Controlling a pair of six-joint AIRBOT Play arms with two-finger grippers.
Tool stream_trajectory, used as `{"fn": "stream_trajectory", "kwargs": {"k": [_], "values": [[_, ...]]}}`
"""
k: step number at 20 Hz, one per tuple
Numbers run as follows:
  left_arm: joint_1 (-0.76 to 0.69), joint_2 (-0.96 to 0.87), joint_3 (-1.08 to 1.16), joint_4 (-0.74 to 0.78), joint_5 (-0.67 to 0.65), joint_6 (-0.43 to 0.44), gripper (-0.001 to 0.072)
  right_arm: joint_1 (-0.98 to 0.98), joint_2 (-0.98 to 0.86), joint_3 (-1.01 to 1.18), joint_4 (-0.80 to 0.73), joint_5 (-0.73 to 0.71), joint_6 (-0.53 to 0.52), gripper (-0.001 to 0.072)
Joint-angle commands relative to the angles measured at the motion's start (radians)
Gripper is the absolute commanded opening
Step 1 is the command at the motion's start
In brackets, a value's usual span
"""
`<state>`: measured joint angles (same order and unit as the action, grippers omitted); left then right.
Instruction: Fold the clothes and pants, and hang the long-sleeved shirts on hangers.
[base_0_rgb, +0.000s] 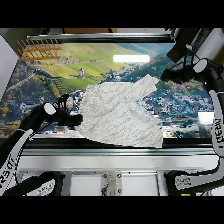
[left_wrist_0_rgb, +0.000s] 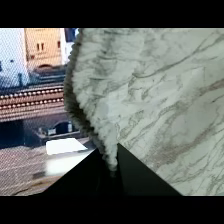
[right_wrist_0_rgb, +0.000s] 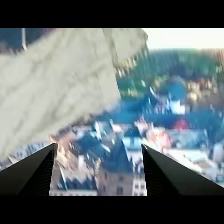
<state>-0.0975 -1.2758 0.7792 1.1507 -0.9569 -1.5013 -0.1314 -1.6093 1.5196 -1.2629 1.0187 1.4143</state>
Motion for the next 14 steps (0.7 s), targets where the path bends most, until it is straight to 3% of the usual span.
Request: {"fn": "stream_trajectory", "kwargs": {"k": [1, 6, 13, 14], "values": [[-0.003, 0.001, 0.000, 0.000, 0.003, 0.001, 0.0022, -0.042, 0.026, -0.206, -0.047, 0.162, -0.008, 0.0575], [-0.003, 0.001, 0.000, -0.001, 0.004, 0.001, 0.0022, -0.042, 0.048, -0.472, 0.018, 0.093, -0.040, 0.0575], [-0.003, 0.001, 0.000, 0.000, 0.005, 0.001, 0.0022, 0.029, 0.045, -0.503, 0.077, 0.037, -0.056, 0.0557], [-0.003, 0.001, 0.000, 0.000, 0.005, 0.001, 0.0022, 0.035, 0.046, -0.503, 0.076, 0.037, -0.057, 0.0420]]}}
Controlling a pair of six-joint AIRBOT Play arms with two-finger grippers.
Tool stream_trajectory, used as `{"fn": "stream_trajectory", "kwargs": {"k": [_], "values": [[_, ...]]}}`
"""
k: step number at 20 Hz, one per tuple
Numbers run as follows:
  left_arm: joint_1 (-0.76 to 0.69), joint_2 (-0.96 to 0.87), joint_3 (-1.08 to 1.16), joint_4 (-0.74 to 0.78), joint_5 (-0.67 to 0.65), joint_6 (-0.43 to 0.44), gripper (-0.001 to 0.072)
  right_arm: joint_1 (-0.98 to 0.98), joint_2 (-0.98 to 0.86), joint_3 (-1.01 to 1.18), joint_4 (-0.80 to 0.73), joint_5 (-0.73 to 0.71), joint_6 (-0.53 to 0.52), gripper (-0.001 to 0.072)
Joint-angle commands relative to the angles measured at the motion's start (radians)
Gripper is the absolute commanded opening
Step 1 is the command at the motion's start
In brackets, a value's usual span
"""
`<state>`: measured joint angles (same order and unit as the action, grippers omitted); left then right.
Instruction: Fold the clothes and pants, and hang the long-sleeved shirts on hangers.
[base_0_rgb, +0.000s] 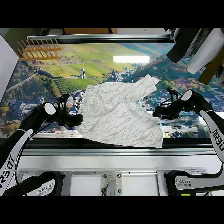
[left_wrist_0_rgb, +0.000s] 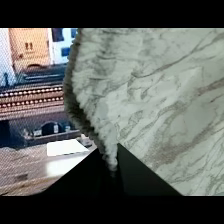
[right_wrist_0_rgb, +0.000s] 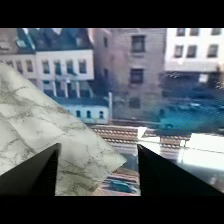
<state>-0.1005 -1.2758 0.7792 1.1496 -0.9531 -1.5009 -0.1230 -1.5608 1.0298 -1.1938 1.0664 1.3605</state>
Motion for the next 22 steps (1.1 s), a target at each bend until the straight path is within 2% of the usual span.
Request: {"fn": "stream_trajectory", "kwargs": {"k": [1, 3, 5, 8, 12, 15, 16, 17, 18, 22], "values": [[0.000, 0.001, 0.000, 0.001, 0.000, 0.001, 0.0022, 0.029, -0.002, -0.013, 0.007, -0.007, -0.003, 0.0284], [0.000, 0.001, 0.000, 0.001, 0.000, 0.001, 0.0022, 0.029, 0.001, -0.011, -0.012, 0.009, -0.003, 0.0244], [0.000, 0.001, 0.000, 0.001, 0.000, 0.001, 0.0022, 0.029, 0.005, 0.016, -0.081, 0.042, 0.001, 0.0010], [0.000, 0.001, 0.000, 0.000, 0.005, 0.001, 0.0022, 0.018, 0.033, 0.124, -0.138, 0.005, 0.039, 0.0009], [-0.003, 0.001, 0.000, -0.001, 0.003, 0.001, 0.0022, 0.012, 0.045, 0.332, -0.145, -0.191, 0.171, 0.0009], [-0.003, 0.001, 0.000, -0.001, 0.014, 0.001, 0.0022, 0.013, 0.045, 0.373, -0.087, -0.320, 0.193, 0.0026], [-0.003, 0.001, 0.000, -0.001, 0.015, 0.001, 0.0022, 0.013, 0.043, 0.373, -0.078, -0.326, 0.193, 0.0142], [-0.003, 0.001, 0.000, -0.001, 0.014, 0.001, 0.0022, 0.012, 0.044, 0.373, -0.078, -0.320, 0.193, 0.0431], [-0.003, 0.001, 0.000, 0.000, 0.014, 0.001, 0.0022, 0.010, 0.047, 0.373, -0.078, -0.301, 0.193, 0.0632], [-0.003, 0.001, 0.000, 0.000, 0.013, 0.001, 0.0022, -0.034, 0.102, 0.320, -0.150, -0.033, 0.192, 0.0633]]}}
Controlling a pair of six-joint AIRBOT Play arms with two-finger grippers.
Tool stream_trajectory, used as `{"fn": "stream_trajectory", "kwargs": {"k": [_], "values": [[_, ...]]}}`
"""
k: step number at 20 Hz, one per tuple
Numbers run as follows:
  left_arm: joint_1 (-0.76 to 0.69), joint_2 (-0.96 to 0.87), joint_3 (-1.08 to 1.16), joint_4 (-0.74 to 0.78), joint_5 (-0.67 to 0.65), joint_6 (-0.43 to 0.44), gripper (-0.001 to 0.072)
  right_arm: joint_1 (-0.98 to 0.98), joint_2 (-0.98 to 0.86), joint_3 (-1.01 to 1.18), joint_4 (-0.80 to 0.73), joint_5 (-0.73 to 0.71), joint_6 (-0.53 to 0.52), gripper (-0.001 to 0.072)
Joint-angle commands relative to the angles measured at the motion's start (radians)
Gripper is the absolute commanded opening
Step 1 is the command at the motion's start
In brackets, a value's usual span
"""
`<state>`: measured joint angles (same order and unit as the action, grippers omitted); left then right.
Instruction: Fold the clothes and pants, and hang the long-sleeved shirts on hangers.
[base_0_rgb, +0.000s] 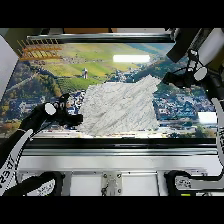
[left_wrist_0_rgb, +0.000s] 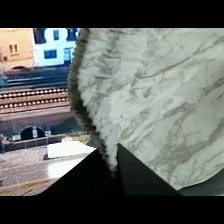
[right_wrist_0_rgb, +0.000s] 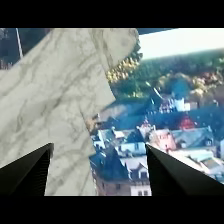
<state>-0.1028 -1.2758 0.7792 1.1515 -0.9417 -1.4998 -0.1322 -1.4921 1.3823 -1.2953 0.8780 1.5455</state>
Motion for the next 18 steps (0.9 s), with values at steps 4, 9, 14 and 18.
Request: {"fn": "stream_trajectory", "kwargs": {"k": [4, 9, 14, 18], "values": [[0.000, 0.001, 0.000, -0.002, 0.002, 0.000, 0.0022, -0.093, 0.216, -0.378, -0.063, 0.255, 0.206, 0.0633], [0.000, 0.001, 0.000, -0.002, 0.003, 0.000, 0.0022, -0.106, 0.360, -0.761, 0.106, 0.020, 0.483, 0.0633], [0.000, 0.001, 0.000, -0.002, 0.006, 0.000, 0.0022, 0.010, 0.323, -0.830, 0.256, -0.202, 0.479, 0.0633], [0.000, 0.001, 0.000, -0.002, 0.007, 0.000, 0.0022, 0.116, 0.270, -0.830, 0.325, -0.270, 0.479, 0.0633]]}}
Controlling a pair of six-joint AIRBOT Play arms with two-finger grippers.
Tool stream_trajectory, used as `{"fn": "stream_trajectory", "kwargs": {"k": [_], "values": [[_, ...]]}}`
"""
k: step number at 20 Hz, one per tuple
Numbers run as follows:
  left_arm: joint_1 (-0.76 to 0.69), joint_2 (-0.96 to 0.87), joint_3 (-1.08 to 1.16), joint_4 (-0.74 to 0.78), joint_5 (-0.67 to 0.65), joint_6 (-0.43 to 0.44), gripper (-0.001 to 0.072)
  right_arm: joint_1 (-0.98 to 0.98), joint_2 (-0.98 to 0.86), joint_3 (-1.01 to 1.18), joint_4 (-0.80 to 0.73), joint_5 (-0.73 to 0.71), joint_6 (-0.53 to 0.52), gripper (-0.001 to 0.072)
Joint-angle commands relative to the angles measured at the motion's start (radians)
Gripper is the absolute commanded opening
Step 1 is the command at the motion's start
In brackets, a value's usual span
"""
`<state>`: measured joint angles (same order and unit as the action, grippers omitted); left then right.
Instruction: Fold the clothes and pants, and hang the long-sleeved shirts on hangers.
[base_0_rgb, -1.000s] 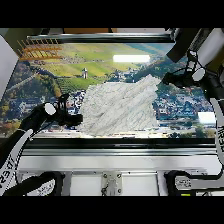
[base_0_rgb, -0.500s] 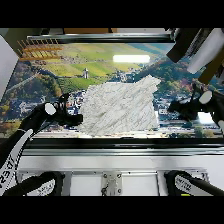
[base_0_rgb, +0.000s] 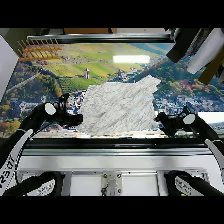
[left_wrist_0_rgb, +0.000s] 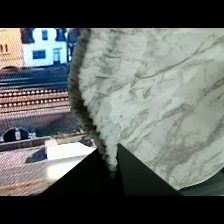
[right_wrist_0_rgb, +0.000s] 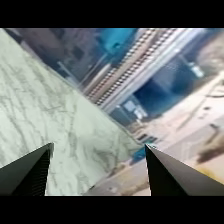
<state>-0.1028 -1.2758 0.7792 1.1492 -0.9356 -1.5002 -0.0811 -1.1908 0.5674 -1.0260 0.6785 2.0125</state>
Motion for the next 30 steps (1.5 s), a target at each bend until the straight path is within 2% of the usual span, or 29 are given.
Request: {"fn": "stream_trajectory", "kwargs": {"k": [1, 2, 3, 5, 6, 7, 8, 9, 10, 13, 16, 17, 19, 23, 26, 30], "values": [[0.000, 0.001, 0.000, 0.001, 0.002, 0.000, 0.0022, 0.079, -0.042, -0.015, 0.059, -0.079, 0.012, 0.0632], [0.000, 0.001, 0.000, 0.001, 0.002, 0.000, 0.0022, 0.088, -0.050, -0.015, 0.060, -0.090, 0.011, 0.0626], [0.000, 0.001, 0.000, 0.001, 0.004, 0.000, 0.0022, 0.095, -0.054, -0.015, 0.060, -0.103, 0.011, 0.0573], [0.000, 0.001, 0.000, 0.001, 0.005, 0.000, 0.0022, 0.104, -0.055, -0.014, 0.063, -0.121, 0.011, 0.0564], [0.000, 0.001, 0.000, 0.001, 0.005, 0.000, 0.0022, 0.108, -0.055, -0.014, 0.063, -0.121, 0.002, 0.0462], [0.000, 0.001, 0.000, 0.001, 0.005, 0.000, 0.0022, 0.109, -0.055, -0.014, 0.063, -0.115, -0.024, 0.0291], [0.000, 0.001, 0.000, 0.001, 0.005, 0.000, 0.0022, 0.109, -0.055, -0.011, 0.062, -0.103, -0.064, 0.0162], [0.000, 0.001, 0.000, 0.001, 0.005, 0.000, 0.0022, 0.108, -0.054, -0.008, 0.062, -0.091, -0.109, 0.0054], [0.001, 0.001, 0.000, 0.002, 0.005, 0.000, 0.0022, 0.107, -0.052, -0.001, 0.060, -0.083, -0.158, 0.0010], [0.012, 0.001, 0.027, 0.003, -0.007, 0.000, 0.0022, 0.097, -0.025, 0.075, -0.037, -0.049, -0.189, 0.0009], [0.057, 0.062, 0.195, 0.000, -0.068, 0.000, 0.0022, 0.054, 0.044, 0.294, -0.216, 0.065, -0.197, 0.0009], [0.064, 0.101, 0.268, 0.000, -0.076, 0.000, 0.0022, 0.039, 0.073, 0.400, -0.259, 0.111, -0.238, 0.0009], [0.067, 0.195, 0.430, -0.001, -0.085, 0.000, 0.0022, 0.012, 0.126, 0.616, -0.266, 0.177, -0.335, 0.0009], [0.018, 0.381, 0.674, -0.062, -0.080, 0.000, 0.0022, 0.000, 0.233, 0.965, -0.265, 0.203, -0.394, 0.0009], [-0.073, 0.513, 0.729, -0.072, -0.084, -0.004, 0.0022, -0.001, 0.323, 1.076, -0.266, 0.202, -0.394, 0.0009], [-0.229, 0.650, 0.729, -0.070, -0.093, -0.130, 0.0022, -0.001, 0.435, 1.093, -0.266, 0.187, -0.433, 0.0009]]}}
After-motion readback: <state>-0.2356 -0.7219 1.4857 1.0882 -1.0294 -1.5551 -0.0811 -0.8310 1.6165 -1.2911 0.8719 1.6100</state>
